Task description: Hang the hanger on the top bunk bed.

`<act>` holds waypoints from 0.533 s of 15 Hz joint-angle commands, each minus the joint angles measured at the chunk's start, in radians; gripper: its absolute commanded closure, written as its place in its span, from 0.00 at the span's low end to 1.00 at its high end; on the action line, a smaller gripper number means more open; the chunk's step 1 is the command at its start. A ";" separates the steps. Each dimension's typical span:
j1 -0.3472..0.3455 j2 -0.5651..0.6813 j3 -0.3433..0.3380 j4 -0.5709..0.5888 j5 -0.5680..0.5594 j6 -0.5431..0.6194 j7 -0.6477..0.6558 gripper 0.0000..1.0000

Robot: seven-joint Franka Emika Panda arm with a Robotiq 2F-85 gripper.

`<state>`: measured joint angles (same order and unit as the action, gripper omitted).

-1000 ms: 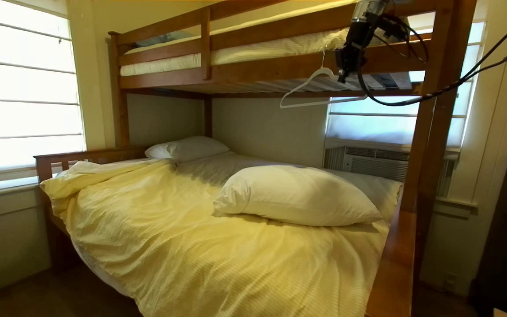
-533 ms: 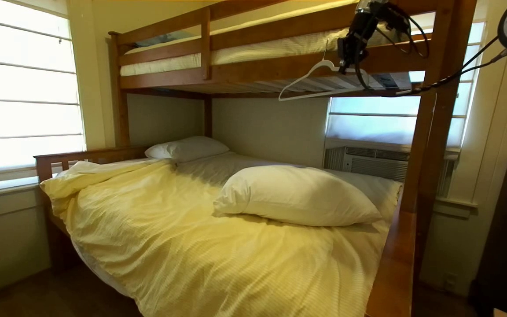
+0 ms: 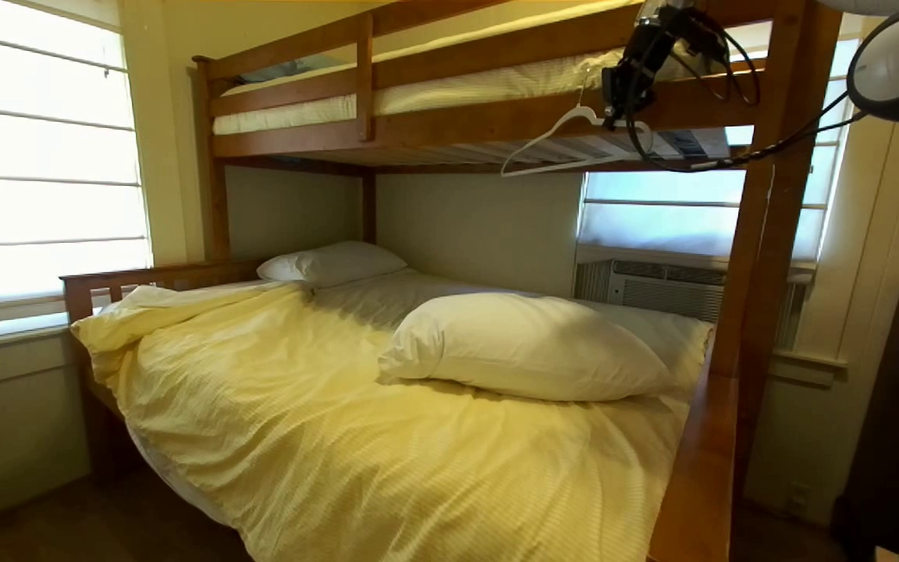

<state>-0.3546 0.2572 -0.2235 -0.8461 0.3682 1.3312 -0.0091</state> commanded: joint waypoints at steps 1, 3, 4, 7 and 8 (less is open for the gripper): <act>-0.023 0.057 0.000 0.087 0.035 -0.037 0.037 0.99; -0.028 0.069 0.002 0.096 0.044 -0.043 0.045 0.99; -0.029 0.075 0.002 0.098 0.046 -0.043 0.050 0.99; -0.039 0.089 0.001 0.101 0.061 -0.048 0.062 0.99; -0.042 0.093 0.002 0.102 0.063 -0.049 0.065 0.99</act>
<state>-0.3692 0.3079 -0.2232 -0.8067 0.3893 1.3251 0.0268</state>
